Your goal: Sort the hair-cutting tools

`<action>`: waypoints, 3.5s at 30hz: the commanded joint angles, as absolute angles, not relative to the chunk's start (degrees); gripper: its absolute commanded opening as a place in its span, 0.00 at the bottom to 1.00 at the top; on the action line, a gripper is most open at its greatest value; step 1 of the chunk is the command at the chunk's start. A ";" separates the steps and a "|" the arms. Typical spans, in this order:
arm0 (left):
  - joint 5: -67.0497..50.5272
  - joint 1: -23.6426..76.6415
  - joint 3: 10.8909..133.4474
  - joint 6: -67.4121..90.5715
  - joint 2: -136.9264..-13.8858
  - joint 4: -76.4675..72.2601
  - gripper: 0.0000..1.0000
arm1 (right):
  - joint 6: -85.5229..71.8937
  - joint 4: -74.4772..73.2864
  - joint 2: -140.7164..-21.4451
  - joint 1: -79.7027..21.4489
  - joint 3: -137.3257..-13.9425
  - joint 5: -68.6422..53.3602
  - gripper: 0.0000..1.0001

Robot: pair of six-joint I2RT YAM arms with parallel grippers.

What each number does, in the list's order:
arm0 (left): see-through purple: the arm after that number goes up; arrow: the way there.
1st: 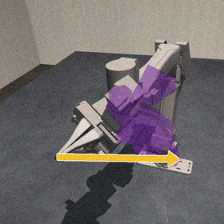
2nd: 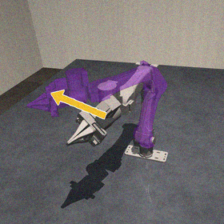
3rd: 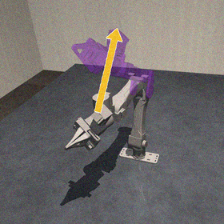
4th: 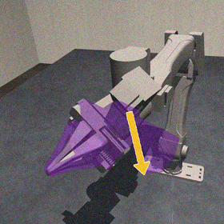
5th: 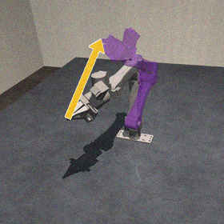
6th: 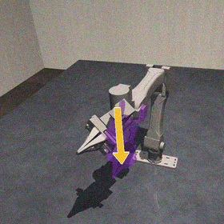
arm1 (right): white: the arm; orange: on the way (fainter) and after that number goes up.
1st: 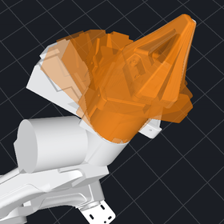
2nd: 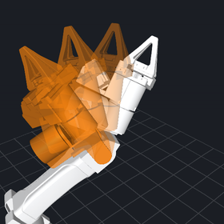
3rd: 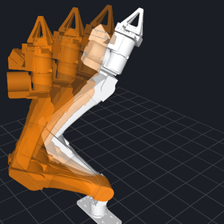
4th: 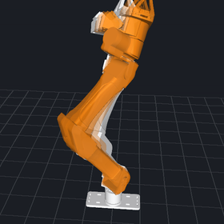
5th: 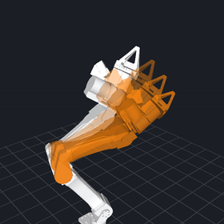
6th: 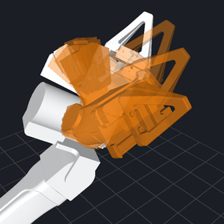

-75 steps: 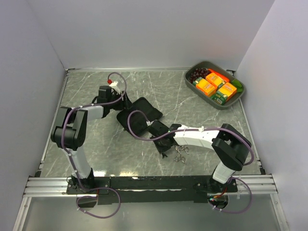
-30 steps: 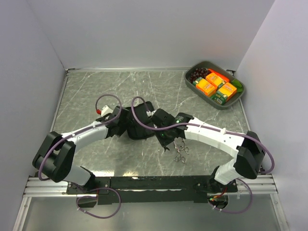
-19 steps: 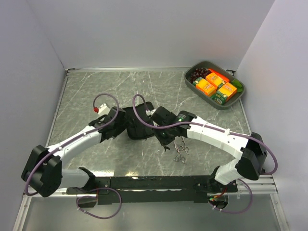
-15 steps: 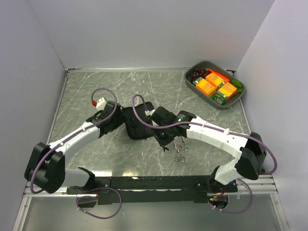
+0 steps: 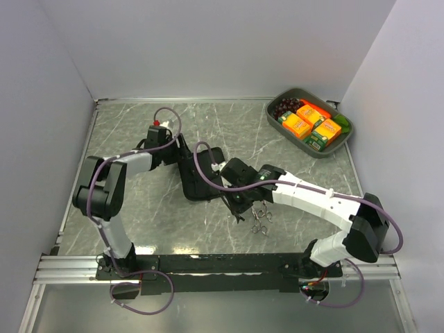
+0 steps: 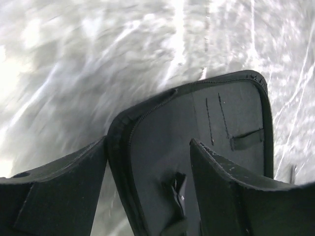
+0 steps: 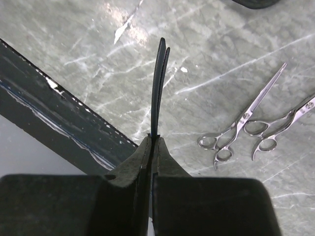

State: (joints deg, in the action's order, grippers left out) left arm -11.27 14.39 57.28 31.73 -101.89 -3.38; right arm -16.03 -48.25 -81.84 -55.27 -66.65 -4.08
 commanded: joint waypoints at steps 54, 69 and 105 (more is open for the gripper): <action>5.89 23.91 32.79 47.46 -75.67 -9.58 0.01 | -7.13 -48.78 -109.33 -45.79 -81.83 -19.42 0.00; 1.59 23.82 30.32 46.41 -76.20 -14.76 0.01 | -4.75 -42.19 -107.40 -45.62 -79.37 -32.52 0.00; -5.98 23.55 29.44 46.23 -79.19 -19.78 0.01 | -9.05 -31.56 -108.45 -48.43 -74.44 -31.91 0.00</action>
State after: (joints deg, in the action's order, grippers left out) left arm -3.51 23.35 29.47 46.13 -78.54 -15.90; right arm -7.42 -37.21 -107.39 -47.66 -72.01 -31.22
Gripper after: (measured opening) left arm 0.052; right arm 0.020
